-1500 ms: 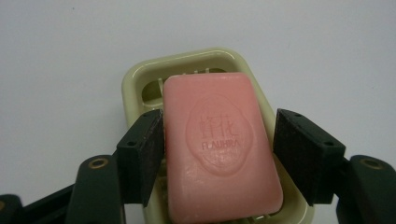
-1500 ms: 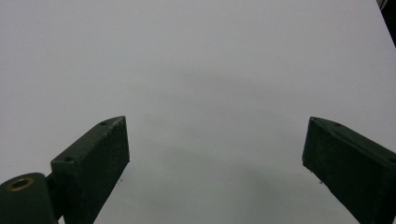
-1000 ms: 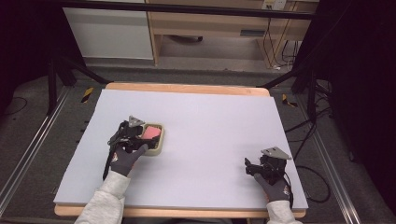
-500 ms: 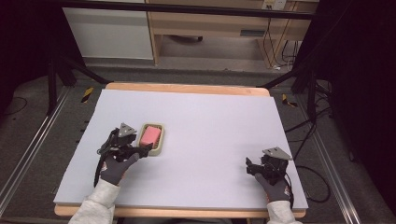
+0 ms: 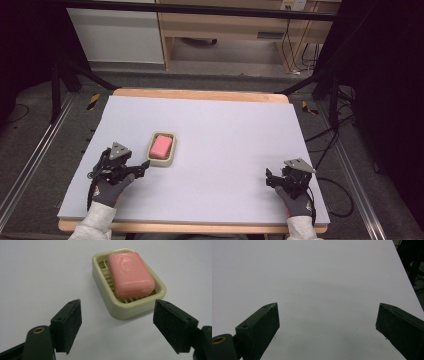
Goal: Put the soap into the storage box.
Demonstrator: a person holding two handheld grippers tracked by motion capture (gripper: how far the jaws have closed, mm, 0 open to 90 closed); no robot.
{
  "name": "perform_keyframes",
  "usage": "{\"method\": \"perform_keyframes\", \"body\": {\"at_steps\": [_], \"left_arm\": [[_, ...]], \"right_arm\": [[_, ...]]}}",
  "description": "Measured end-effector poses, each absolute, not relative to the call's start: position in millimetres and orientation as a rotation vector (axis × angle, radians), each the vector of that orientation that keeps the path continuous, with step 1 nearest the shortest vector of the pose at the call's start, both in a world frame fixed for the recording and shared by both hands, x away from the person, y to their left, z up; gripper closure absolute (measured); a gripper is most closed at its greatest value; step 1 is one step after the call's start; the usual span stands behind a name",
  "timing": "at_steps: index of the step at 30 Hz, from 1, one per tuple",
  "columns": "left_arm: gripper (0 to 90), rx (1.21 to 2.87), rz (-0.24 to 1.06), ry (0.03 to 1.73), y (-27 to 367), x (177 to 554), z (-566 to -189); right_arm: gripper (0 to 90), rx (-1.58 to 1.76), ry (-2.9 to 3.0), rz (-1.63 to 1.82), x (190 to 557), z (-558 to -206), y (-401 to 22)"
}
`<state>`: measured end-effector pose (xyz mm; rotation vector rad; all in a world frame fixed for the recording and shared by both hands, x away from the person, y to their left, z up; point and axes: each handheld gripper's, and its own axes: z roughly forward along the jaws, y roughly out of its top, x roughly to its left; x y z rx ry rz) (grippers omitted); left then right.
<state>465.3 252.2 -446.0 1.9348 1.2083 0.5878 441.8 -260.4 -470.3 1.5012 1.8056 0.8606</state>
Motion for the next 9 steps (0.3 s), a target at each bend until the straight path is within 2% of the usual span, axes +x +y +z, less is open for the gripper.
{"method": "perform_keyframes", "body": {"at_steps": [9], "left_arm": [[22.0, 1.958, 0.607, 1.224, 264.5, 455.1, -459.0]], "right_arm": [[5.4, 1.509, 1.796, 0.846, 440.1, -470.4, -263.0]]}}
